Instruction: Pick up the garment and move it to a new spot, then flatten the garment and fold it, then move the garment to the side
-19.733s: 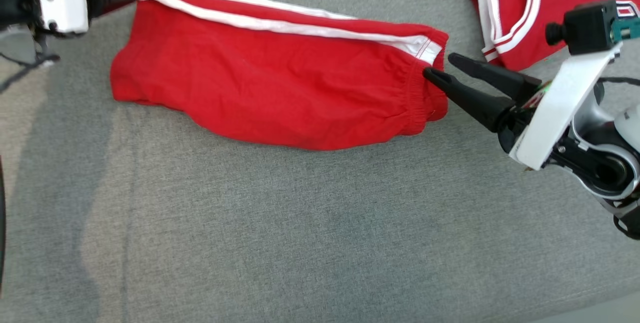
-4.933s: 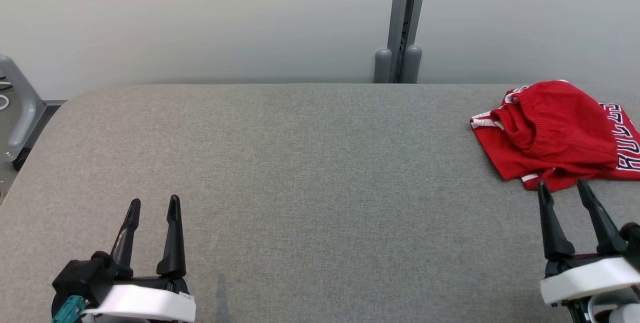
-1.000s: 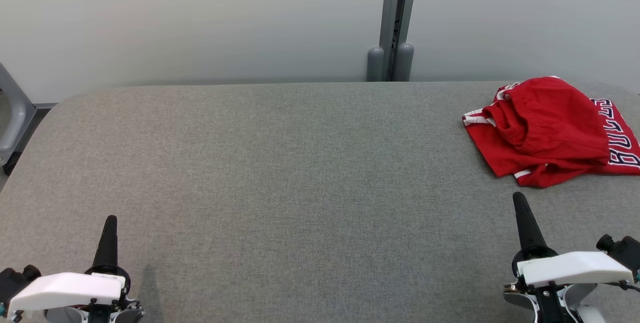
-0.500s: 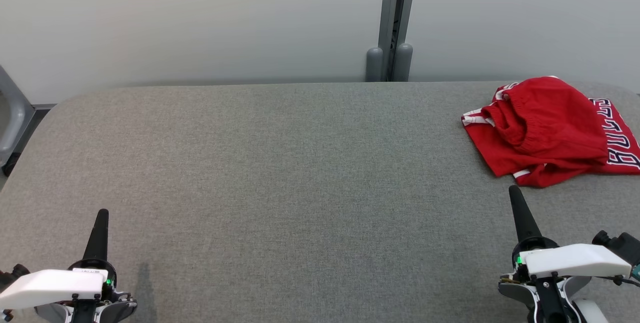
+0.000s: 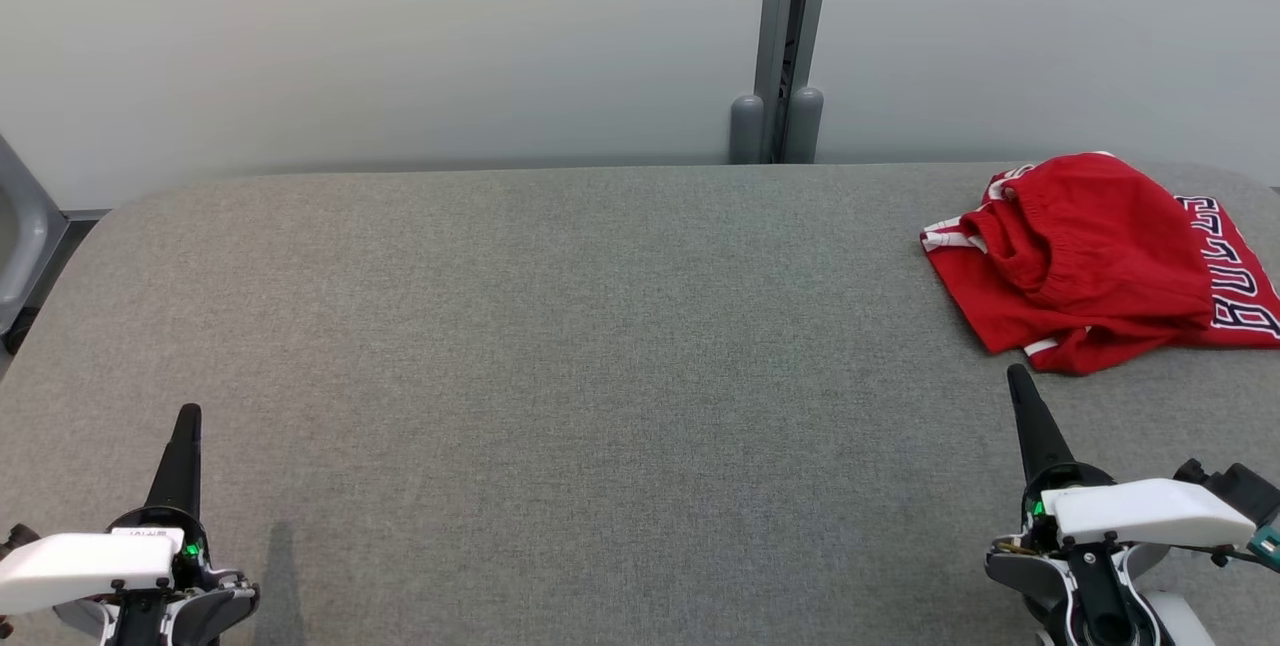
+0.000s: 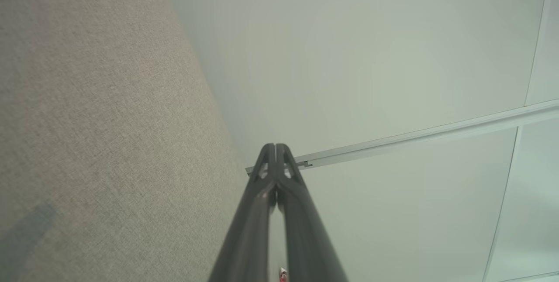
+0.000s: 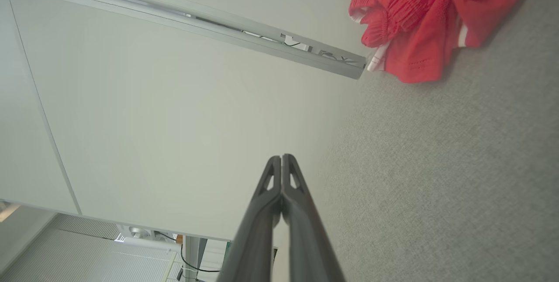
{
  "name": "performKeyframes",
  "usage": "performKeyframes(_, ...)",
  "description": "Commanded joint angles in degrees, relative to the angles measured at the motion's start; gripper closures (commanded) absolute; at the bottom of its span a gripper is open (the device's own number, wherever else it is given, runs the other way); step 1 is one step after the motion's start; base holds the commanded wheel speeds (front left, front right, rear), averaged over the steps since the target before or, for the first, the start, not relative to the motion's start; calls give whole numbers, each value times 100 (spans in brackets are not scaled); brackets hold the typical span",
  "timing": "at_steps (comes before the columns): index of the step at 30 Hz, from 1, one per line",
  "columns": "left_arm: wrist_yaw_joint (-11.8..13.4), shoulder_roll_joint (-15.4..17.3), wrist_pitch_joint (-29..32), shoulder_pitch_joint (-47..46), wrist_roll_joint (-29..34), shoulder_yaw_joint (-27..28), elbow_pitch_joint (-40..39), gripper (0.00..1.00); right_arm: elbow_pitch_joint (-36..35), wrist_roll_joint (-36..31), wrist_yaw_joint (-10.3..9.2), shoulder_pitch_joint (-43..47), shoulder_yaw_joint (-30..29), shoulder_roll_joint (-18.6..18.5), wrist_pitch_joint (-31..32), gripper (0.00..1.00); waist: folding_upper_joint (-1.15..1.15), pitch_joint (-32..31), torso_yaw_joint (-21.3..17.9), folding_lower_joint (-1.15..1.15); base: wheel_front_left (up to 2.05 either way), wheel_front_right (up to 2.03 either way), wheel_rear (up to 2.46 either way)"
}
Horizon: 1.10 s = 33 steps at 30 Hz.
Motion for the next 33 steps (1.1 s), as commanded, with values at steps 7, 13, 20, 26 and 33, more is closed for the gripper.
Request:
performKeyframes(7,-54,40,152,-195,-371,121,-56,100,16,372,11,-124,4,9,73,100,0,-2,-7,0,0,0,0)
performKeyframes(13,-58,44,257,-199,-608,197,-53,100,33,616,11,-166,24,24,99,100,0,-4,-13,0,0,0,0)
performKeyframes(20,-56,46,362,-245,-844,261,-55,100,53,842,12,-174,42,39,139,100,0,-6,-18,0,0,0,0)
performKeyframes(26,-58,49,461,-283,-1058,323,-55,100,73,1073,12,-220,63,50,155,100,0,-8,-24,0,0,0,0)
performKeyframes(33,-63,53,572,-293,-1296,394,-56,100,96,1324,12,-252,83,62,191,100,0,-10,-31,0,0,0,0)
